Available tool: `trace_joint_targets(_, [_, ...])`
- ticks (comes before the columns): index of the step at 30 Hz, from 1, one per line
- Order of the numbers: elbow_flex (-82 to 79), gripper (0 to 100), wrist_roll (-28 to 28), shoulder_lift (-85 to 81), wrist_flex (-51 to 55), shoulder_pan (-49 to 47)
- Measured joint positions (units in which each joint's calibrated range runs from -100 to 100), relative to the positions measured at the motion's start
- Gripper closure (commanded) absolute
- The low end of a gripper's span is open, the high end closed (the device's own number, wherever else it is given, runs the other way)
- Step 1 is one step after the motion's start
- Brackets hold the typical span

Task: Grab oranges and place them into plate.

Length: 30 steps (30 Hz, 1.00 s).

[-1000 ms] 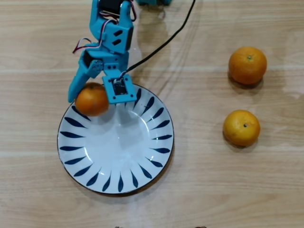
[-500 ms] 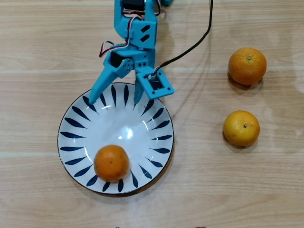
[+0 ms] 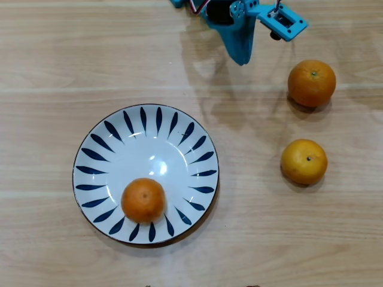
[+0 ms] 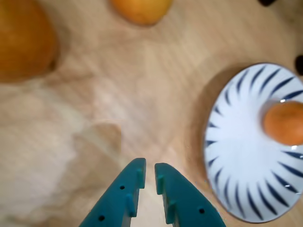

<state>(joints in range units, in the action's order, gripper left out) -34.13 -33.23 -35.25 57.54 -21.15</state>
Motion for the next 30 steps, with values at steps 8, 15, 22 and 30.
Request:
trace_joint_targets(8, [7.35, 97, -13.98, 0.59, 15.68, -14.1])
trace_joint_targets(15, [21.87, 97, -23.58, 13.37, 23.26, -23.39])
trace_joint_targets(22, [38.96, 97, -24.62, 30.13, 24.2, -25.07])
trace_joint_targets(30, [46.92, 83, -25.35, 37.07, 24.55, -25.92])
